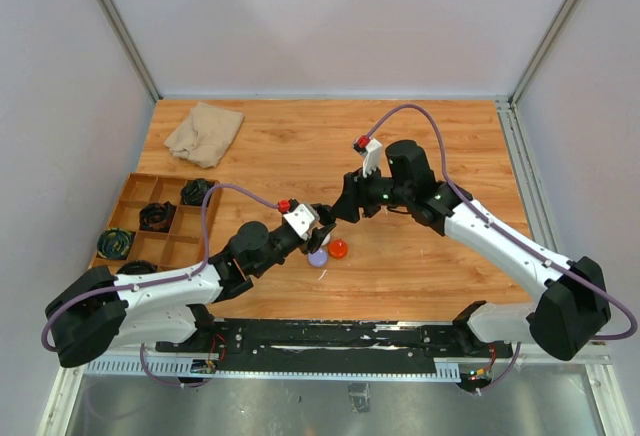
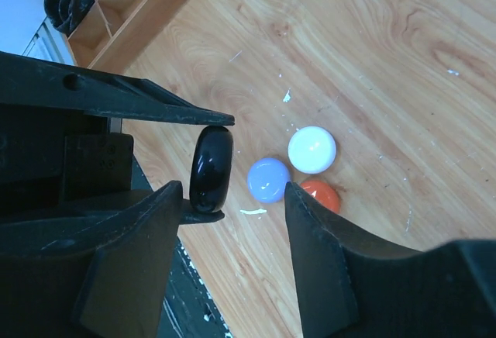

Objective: Insert the wireless bluetooth earbuds into the charging case
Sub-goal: Open the charging case.

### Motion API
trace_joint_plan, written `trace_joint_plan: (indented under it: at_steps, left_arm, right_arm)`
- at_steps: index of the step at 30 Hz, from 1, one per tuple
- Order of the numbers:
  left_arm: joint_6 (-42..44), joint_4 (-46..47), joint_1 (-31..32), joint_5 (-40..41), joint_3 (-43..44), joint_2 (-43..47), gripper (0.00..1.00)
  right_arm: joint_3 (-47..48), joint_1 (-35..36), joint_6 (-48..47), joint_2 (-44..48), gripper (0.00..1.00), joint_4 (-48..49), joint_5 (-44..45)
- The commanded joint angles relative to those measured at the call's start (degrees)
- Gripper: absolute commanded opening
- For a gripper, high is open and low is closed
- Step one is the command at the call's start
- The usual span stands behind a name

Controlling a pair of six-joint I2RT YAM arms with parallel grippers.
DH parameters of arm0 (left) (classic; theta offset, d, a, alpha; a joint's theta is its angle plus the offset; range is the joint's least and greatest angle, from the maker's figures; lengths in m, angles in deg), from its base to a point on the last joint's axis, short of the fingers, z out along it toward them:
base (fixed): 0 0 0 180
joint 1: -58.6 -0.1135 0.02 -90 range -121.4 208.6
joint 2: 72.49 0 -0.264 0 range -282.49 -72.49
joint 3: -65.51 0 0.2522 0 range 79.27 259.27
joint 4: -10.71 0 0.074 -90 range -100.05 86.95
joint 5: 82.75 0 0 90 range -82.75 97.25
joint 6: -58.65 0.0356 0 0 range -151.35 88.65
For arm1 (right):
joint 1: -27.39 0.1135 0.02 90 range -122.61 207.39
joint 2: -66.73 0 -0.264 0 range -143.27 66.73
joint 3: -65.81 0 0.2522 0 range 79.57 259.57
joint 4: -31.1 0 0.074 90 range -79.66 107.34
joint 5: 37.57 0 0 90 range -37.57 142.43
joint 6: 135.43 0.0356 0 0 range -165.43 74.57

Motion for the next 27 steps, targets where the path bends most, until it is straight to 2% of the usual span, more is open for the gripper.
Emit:
trace_joint_plan:
  at_steps: [1, 13, 18, 21, 27]
  left_arm:
    - [1.9, 4.4, 0.7, -1.5, -0.5, 0.1, 0.36]
    - [2.4, 5.8, 0.8, -2.5, 0.2, -2.0, 0.37]
    - [2.4, 5.8, 0.9, -2.3, 0.1, -1.8, 0.38]
    - [1.5, 5.8, 0.9, -1.0, -0.2, -1.7, 0.42]
    - [-0.2, 4.0, 0.9, 0.0, -0.4, -0.6, 0.6]
  right_arm:
    - [2.3, 0.9, 0.6, -1.0, 0.55, 0.9, -3.1]
    - [2.8, 1.5, 0.2, -3.4, 0.4, 1.1, -5.3]
    - [2.9, 1.6, -1.4, -3.1, 0.27, 0.4, -5.0]
    - [3.3, 1.5, -2.6, -2.6, 0.17, -0.5, -4.5]
    - [5.1, 1.1, -6.1, -1.5, 0.11, -3.5, -3.9]
